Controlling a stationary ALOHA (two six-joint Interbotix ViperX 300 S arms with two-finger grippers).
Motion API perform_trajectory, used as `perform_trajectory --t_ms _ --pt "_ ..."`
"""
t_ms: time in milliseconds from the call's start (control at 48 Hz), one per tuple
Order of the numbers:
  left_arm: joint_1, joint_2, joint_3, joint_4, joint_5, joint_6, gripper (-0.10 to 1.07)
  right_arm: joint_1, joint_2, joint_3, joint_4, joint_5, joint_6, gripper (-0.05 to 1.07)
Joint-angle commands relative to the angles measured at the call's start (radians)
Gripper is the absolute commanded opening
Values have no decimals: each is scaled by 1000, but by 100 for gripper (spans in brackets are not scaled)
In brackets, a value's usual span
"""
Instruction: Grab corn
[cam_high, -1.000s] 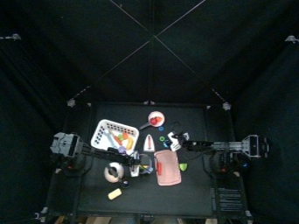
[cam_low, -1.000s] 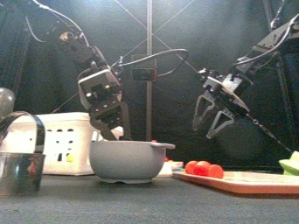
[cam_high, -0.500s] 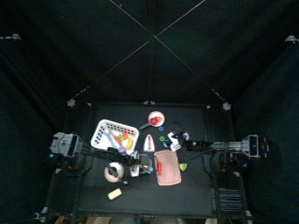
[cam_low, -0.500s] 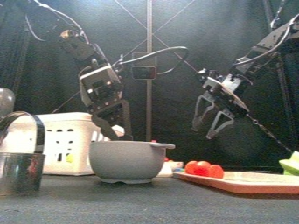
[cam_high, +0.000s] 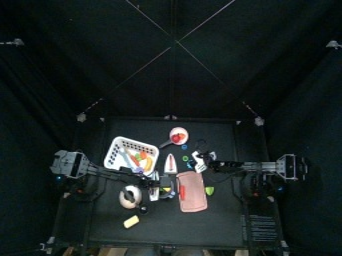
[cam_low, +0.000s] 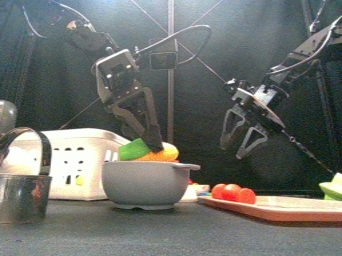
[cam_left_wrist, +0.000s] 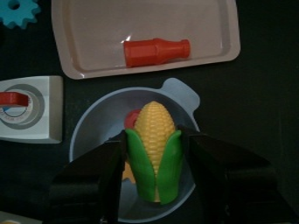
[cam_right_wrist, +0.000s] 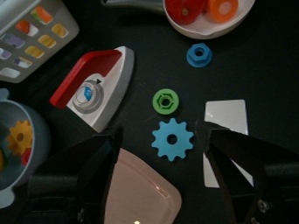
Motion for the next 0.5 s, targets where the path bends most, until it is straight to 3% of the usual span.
perform_trajectory --t_ms 0,479 --pt "0 -23 -15 3 -6 -2 59 -5 -9 -20 -3 -2 -2 98" --pt "5 -40 -11 2 -6 -2 59 -2 -2 -21 -2 -3 -2 98"
